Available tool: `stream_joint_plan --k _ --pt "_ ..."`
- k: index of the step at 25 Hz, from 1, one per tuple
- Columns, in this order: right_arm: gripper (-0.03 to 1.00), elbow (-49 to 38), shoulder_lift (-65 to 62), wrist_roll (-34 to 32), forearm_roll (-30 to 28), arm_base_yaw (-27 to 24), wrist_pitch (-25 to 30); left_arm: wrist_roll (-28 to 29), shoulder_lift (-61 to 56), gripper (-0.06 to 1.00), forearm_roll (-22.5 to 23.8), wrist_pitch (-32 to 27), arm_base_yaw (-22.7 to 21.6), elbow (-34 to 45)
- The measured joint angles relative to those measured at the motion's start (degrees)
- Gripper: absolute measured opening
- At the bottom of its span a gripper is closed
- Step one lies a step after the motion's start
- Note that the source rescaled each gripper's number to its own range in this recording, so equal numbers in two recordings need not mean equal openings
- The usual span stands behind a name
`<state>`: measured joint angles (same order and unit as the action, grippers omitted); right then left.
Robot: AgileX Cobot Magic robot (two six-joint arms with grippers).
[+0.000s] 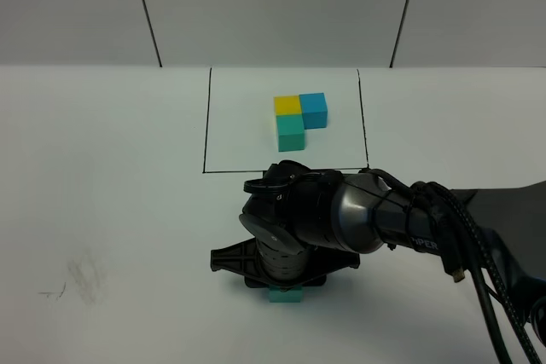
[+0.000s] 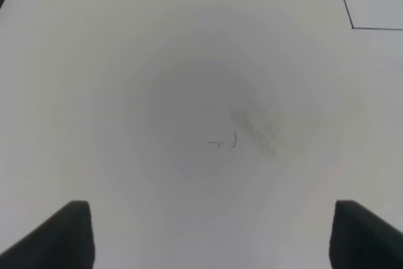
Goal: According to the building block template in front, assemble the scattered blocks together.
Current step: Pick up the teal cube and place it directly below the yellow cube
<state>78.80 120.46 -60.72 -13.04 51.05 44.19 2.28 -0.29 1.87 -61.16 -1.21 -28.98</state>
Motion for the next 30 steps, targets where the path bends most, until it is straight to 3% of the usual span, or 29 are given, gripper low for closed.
stream_joint_plan --k 30 --pt "0.01 0.6 0.6 -1.1 -0.7 -0.3 1.9 0.1 0.0 0.96 0.0 0.0 0.0 0.0"
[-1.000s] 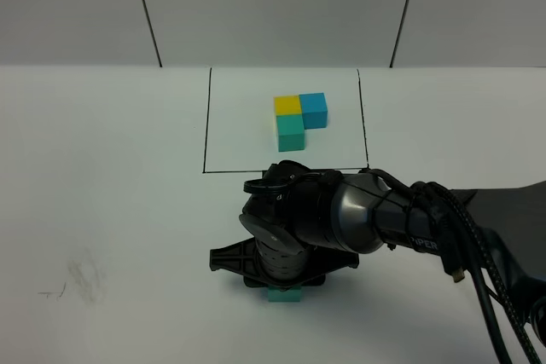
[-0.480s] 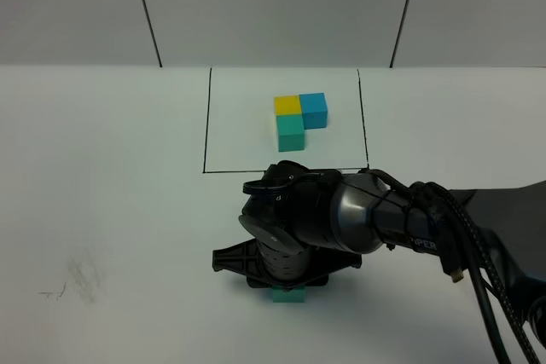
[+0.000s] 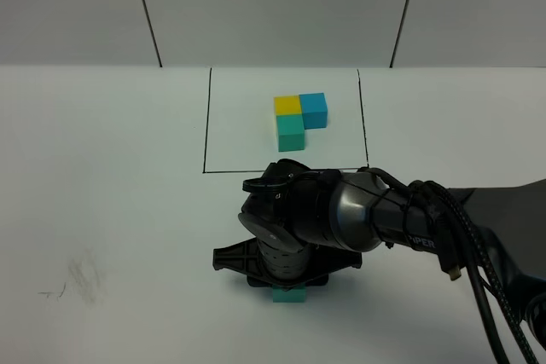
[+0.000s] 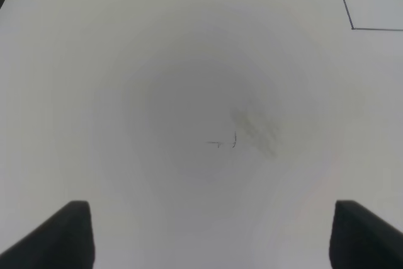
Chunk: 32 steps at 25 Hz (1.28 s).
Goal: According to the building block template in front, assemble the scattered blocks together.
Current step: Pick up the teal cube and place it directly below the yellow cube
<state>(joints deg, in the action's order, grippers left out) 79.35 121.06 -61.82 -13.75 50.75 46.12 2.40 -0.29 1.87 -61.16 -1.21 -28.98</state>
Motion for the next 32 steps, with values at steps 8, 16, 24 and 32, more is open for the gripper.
stream_joint_plan --k 8,16,24,32 --pt "0.01 0.0 0.0 0.0 -0.1 -0.1 -0.6 0.0 0.0 0.96 0.0 0.0 0.0 0.0" --pt "0.01 0.0 0.0 0.0 -0.1 -0.1 -0.6 0.0 0.0 0.96 0.0 0.0 0.0 0.0" --pt "0.01 0.0 0.0 0.0 -0.1 -0.1 -0.6 0.0 0.0 0.96 0.0 0.0 0.0 0.0" --pt "0.01 0.0 0.0 0.7 -0.2 -0.1 -0.7 0.0 0.0 0.96 0.0 0.0 0.0 0.0"
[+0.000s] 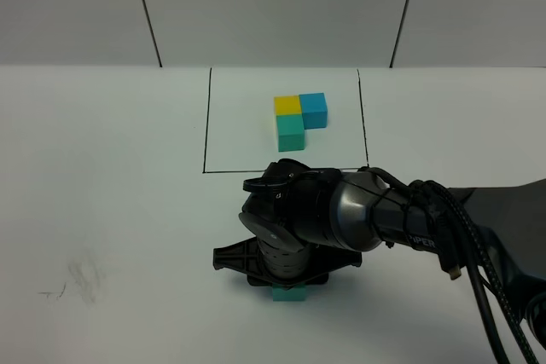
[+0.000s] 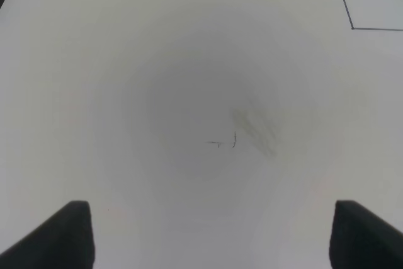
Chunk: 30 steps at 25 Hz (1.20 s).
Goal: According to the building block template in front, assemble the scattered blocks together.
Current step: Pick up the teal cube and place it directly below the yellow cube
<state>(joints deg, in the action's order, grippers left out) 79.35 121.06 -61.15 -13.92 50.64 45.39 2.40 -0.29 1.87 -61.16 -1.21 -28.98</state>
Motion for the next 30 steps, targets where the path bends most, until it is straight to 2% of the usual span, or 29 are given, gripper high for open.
stream_joint_plan --k 30 --pt "0.01 3.4 0.1 2.5 0.2 -0.1 3.5 -0.2 0.0 0.96 0.0 0.0 0.0 0.0"
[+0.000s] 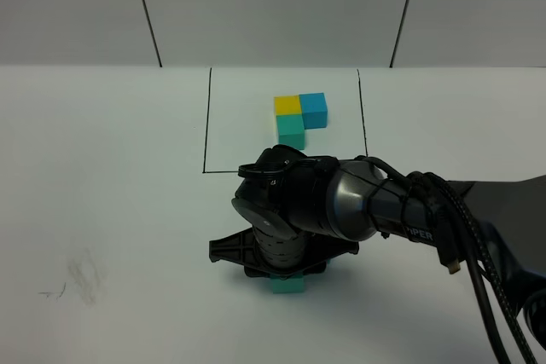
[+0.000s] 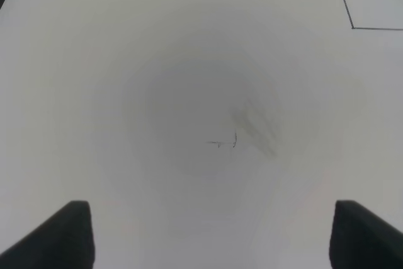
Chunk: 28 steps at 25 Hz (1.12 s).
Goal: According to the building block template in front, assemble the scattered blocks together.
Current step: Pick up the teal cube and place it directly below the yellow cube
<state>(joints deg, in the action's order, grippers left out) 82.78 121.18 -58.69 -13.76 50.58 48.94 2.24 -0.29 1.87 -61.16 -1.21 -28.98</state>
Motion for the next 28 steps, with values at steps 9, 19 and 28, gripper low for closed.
stream_joint_plan --k 9,19,28 --pt "0.04 0.0 0.0 1.6 0.6 0.0 -0.1 0.0 0.0 0.96 0.0 0.0 0.0 0.0" --pt "0.29 0.0 0.0 3.6 1.3 0.0 -0.3 0.0 0.0 0.96 0.0 0.0 0.0 0.0" --pt "0.72 0.0 -0.4 9.4 5.4 0.0 0.4 0.0 0.0 0.96 0.0 0.0 0.0 0.0"
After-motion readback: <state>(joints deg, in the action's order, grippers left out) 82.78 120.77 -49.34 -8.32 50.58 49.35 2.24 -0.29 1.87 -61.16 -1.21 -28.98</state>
